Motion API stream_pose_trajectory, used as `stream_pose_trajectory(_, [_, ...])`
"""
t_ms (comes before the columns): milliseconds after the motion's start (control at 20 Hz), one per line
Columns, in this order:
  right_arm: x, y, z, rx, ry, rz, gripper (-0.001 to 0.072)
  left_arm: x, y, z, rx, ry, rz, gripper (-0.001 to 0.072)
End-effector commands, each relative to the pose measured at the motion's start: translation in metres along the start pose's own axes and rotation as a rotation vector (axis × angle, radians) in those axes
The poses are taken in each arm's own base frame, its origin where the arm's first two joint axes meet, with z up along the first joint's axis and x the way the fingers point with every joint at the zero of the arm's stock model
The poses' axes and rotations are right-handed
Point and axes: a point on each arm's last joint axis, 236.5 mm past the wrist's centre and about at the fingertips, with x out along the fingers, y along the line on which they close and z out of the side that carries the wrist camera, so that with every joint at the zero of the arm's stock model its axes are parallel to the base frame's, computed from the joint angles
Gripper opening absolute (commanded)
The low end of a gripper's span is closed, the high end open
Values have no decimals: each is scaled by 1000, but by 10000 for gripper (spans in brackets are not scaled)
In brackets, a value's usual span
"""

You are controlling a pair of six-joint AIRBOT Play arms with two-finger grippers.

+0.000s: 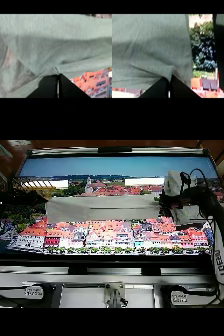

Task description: Fold the shirts.

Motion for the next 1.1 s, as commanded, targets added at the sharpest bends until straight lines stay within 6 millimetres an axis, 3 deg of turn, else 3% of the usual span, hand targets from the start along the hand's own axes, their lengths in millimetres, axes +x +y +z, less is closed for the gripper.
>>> stream_pose_trajectory(0, [27,-2,43,30,-85,-20,83,24,9,42,-110,-79,-70,32])
stream_pose_trajectory(100, [49,-1,42,51,-61,-9,85,47,21,36,-136,-48,-72,32])
stream_pose_trajectory(200, [73,-5,25,80,-5,-4,87,69,30,25,-162,-10,-74,33])
stream_pose_trajectory(250, [82,-8,17,98,22,-5,121,79,33,18,-180,12,-77,39])
stream_pose_trajectory(300, [88,-10,12,107,37,-7,307,85,34,13,-200,28,-80,169])
stream_pose_trajectory(350, [88,-10,10,108,43,-5,527,87,34,10,-202,41,-84,423])
stream_pose_trajectory(400, [87,-11,10,95,46,-11,549,86,34,11,-202,38,-84,587])
stream_pose_trajectory(550, [76,-31,15,113,33,-56,548,75,26,16,-181,49,-107,593])
stream_pose_trajectory(700, [84,-41,10,183,46,-68,566,67,9,9,-150,106,-153,592])
stream_pose_trajectory(1000, [116,-12,-26,315,175,88,566,62,-1,-2,-140,164,-188,588])
stream_pose_trajectory(1050, [115,-7,-33,309,208,95,563,63,-2,-3,-139,167,-190,546])
